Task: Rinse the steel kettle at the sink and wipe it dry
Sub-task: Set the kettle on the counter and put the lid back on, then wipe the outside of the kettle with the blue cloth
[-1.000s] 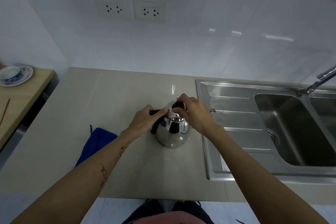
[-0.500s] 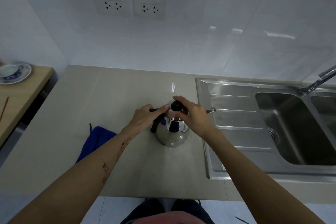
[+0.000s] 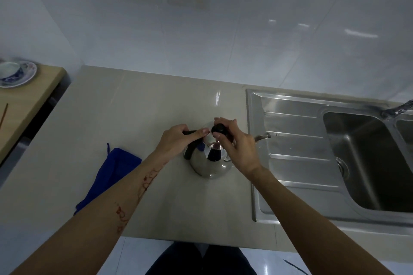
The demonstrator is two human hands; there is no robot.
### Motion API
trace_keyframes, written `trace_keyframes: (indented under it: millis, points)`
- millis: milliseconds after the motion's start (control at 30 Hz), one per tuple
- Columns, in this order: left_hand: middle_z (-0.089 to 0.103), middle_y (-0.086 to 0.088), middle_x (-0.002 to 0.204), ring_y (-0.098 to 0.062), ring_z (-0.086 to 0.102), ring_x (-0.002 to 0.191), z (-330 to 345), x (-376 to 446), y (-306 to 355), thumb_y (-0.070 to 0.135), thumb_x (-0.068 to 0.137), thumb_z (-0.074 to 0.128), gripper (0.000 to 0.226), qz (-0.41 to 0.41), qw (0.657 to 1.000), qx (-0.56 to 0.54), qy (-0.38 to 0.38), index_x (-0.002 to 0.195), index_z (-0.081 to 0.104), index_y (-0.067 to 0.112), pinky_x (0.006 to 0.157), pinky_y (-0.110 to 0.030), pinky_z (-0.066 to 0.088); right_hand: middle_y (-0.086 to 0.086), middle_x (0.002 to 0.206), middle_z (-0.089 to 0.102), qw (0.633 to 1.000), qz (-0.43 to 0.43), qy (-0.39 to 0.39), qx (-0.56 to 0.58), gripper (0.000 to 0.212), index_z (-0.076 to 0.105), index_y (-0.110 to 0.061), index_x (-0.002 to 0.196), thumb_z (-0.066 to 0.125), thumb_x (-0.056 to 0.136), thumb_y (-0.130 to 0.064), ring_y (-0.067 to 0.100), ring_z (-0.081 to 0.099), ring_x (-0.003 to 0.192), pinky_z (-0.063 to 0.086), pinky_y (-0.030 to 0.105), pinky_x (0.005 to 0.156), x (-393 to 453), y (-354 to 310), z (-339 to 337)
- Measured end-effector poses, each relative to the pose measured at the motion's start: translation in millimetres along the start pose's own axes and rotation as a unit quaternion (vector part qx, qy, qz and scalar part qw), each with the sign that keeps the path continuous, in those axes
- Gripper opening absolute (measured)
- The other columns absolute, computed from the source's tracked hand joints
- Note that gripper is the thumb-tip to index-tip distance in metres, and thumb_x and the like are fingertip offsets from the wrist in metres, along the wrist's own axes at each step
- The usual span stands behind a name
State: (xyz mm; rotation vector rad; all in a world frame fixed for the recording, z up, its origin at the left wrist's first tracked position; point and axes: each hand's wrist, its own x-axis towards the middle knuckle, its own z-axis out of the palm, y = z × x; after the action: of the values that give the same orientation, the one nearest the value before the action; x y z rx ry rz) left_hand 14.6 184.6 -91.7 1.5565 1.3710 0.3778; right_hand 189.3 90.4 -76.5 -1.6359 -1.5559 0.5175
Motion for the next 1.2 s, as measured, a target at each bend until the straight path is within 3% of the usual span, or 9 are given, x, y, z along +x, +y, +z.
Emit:
trace_keyframes:
  millis: [233,300,433,567,667,800,933,1100,1200]
  points:
    - [0.05,0.005,0.063,-0.011,0.046,0.059,3.8,-4.8,1.9,0.07,0.07,0.068,0.059,-0.009,1.0,-0.013,0.021,0.069,0.048,0.015,0.055,-0.024,0.032,-0.014,0.134,0.053,0.998,0.003,-0.051,0.04,0.041,0.045,-0.029,0.131,0.06,0.093,-0.035,0.008,0.058,0.115,0.048,0.029,0.101,-3.6,11.7,1.6]
    - [0.05,0.004,0.063,-0.01,0.046,0.058,6.3,-6.1,2.3,0.069,0.071,0.068,0.058,-0.003,0.999,-0.009,0.031,0.07,0.049,0.014,0.054,-0.023,0.033,-0.019,0.136,0.047,0.996,0.01,-0.061,0.066,0.049,0.044,-0.03,0.133,0.066,0.09,-0.032,0.003,0.049,0.125,0.04,0.016,0.103,-5.0,13.0,0.5]
    - [0.052,0.002,0.064,-0.011,0.047,0.058,10.8,-9.4,-0.7,0.065,0.077,0.066,0.054,0.003,0.998,-0.006,0.061,0.071,0.051,0.013,0.054,-0.022,0.035,-0.015,0.138,0.047,0.994,0.013,-0.074,0.079,0.053,0.043,-0.029,0.135,0.068,0.089,-0.032,0.005,0.047,0.126,0.039,0.012,0.101,-4.7,12.5,0.2]
    - [0.059,-0.008,0.089,-0.023,0.058,0.083,16.6,-14.5,-10.2,0.067,0.084,0.052,0.059,0.035,0.99,0.026,0.135,0.091,0.056,0.009,0.068,-0.031,0.049,-0.004,0.141,0.049,0.995,0.007,-0.082,0.049,0.054,0.042,-0.025,0.139,0.058,0.091,-0.044,0.01,0.049,0.123,0.044,0.021,0.1,-3.5,6.3,-6.0]
    - [0.049,-0.011,0.115,-0.026,0.048,0.106,20.9,-32.1,-27.2,0.04,0.098,0.049,0.041,0.051,0.977,-0.024,0.203,0.116,0.049,0.003,0.088,-0.034,0.045,0.004,0.144,0.045,0.996,-0.011,-0.034,0.087,0.05,0.041,-0.019,0.138,0.059,0.093,-0.031,0.01,0.04,0.134,0.038,0.006,0.096,-7.9,-13.5,-1.8]
    - [0.049,-0.007,0.114,-0.018,0.044,0.106,-0.4,-63.8,-74.6,0.027,0.099,0.052,0.032,0.042,0.958,-0.029,0.282,0.12,0.049,0.003,0.089,-0.022,0.035,0.011,0.141,0.047,0.982,-0.146,0.059,0.102,0.043,0.044,-0.014,0.132,0.058,0.093,-0.005,0.023,0.037,0.139,0.037,0.036,0.111,-9.9,-50.2,21.7]
    - [0.056,-0.018,0.117,-0.031,0.049,0.111,-53.0,-91.2,-143.6,0.012,0.092,0.063,0.032,-0.031,0.935,0.089,0.343,0.119,0.053,-0.002,0.092,-0.027,0.035,0.009,0.136,0.05,0.975,-0.215,-0.006,0.058,0.038,0.049,-0.006,0.128,0.056,0.091,0.001,0.022,0.047,0.13,0.035,0.026,0.11,-16.3,-79.0,77.4]
    - [0.05,-0.018,0.127,-0.033,0.046,0.115,-99.4,-106.6,-205.8,0.049,0.085,0.066,0.068,-0.206,0.93,0.237,0.193,0.127,0.043,0.001,0.089,-0.04,0.043,0.007,0.134,0.053,0.978,-0.138,-0.157,-0.02,0.039,0.049,-0.011,0.133,0.055,0.094,-0.006,0.016,0.05,0.122,0.038,0.024,0.107,-35.7,-78.8,169.1]
    - [0.055,-0.015,0.12,-0.031,0.052,0.111,-107.8,-100.0,-228.1,0.052,0.081,0.07,0.066,-0.212,0.949,0.202,0.117,0.12,0.048,0.003,0.083,-0.04,0.05,0.006,0.134,0.052,0.969,-0.041,-0.242,-0.036,0.043,0.044,-0.013,0.137,0.054,0.095,-0.009,0.017,0.049,0.12,0.038,0.024,0.104,-45.9,-78.7,203.6]
